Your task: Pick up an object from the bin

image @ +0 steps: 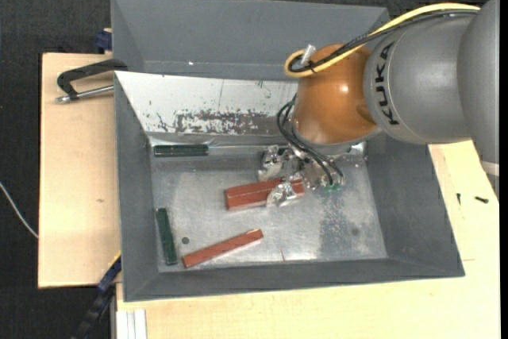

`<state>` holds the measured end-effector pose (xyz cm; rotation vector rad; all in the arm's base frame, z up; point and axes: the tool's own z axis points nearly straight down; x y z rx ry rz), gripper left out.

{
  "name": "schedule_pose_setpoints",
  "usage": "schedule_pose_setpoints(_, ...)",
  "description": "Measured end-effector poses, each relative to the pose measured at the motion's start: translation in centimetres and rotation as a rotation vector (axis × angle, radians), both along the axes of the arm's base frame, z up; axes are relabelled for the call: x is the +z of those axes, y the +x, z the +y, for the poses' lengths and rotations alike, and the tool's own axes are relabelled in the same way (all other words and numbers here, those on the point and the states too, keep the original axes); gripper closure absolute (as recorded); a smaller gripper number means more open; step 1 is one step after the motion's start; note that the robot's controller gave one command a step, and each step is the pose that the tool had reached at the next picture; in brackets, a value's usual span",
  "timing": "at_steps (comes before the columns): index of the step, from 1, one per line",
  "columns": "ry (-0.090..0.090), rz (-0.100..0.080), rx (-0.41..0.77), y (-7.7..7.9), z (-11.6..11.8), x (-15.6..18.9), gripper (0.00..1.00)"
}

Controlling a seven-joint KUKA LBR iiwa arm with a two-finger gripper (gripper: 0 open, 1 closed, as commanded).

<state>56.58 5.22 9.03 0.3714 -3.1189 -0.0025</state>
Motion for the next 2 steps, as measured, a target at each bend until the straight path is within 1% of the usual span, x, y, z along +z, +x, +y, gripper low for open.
schedule_pose_setpoints(1,0.0,0.005,0.0,-0.1,0.0,2.3,1.0)
schedule_pose_setpoints(2,0.0,0.0,0.0,0.0,0.0,4.6,1.0)
